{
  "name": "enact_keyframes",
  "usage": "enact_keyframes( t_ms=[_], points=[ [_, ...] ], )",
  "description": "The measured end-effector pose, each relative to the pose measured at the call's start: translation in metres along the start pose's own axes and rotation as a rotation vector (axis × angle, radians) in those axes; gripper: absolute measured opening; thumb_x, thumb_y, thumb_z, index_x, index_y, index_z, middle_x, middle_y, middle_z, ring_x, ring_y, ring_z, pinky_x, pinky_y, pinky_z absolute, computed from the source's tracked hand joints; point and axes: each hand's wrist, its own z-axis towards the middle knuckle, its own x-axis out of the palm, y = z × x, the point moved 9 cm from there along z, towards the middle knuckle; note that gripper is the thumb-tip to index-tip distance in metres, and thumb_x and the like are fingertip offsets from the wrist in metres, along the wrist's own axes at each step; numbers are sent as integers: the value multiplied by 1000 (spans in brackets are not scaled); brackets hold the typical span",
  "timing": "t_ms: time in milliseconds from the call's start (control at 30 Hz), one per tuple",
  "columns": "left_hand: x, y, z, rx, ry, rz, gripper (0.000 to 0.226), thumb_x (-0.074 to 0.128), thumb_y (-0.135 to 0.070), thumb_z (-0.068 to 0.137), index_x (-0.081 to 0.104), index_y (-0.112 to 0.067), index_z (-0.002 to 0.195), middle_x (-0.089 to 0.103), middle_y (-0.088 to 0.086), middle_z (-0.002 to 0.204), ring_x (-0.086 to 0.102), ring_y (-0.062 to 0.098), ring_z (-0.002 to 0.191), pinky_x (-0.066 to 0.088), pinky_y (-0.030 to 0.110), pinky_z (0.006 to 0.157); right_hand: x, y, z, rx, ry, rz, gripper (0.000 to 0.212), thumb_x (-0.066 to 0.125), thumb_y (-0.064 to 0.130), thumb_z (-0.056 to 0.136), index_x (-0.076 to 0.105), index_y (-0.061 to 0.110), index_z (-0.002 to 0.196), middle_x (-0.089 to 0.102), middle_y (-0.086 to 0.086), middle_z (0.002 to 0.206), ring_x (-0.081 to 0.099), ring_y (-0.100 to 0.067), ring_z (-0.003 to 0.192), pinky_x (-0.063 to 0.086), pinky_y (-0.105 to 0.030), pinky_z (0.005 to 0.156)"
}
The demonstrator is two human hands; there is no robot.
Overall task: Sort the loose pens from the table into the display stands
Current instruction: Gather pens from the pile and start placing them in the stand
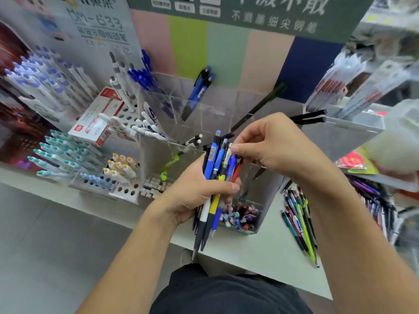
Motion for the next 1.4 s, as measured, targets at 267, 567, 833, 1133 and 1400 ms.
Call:
enact_keyframes(
  t_ms=[267,567,833,1133,1400],
  points=[
    [-2,1,1,23,-18,15,57,70,15,81,49,-10,128,68,13,81,59,26,58,53,32,53,14,-3,1,90,89,-10,10,82,24,84,77,16,79,76,-2,76,72,-19,79,61,-40,81],
    [-20,7,0,32,-95,-36,61,72,15,79,45,-9,129,65,15,83,58,27,57,53,34,53,32,-1,13,130,92,106,12,82,15,83,74,15,74,72,5,67,58,1,55,47,-23,62],
    [-33,11,-7,28,-105,-128,37,71,15,79,55,-5,106,67,8,77,57,21,53,52,30,49,34,3,20,184,-148,449,6,75,0,81,77,6,82,64,4,57,49,2,39,39,-14,42],
    [-49,-1,-22,98,-75,-155,37,74,0,72,56,-4,104,65,12,83,55,22,53,51,30,50,44,41,40,23,-3,464,8,73,1,88,75,6,93,69,-5,73,53,-6,54,42,-16,50],
    [-103,4,-53,82,-237,-260,41,76,-5,70,58,3,106,63,11,76,55,19,52,50,27,47,-13,101,49,-474,-352,602,11,72,7,90,71,11,99,74,-6,88,67,-14,74,55,-27,71]
  ],
)
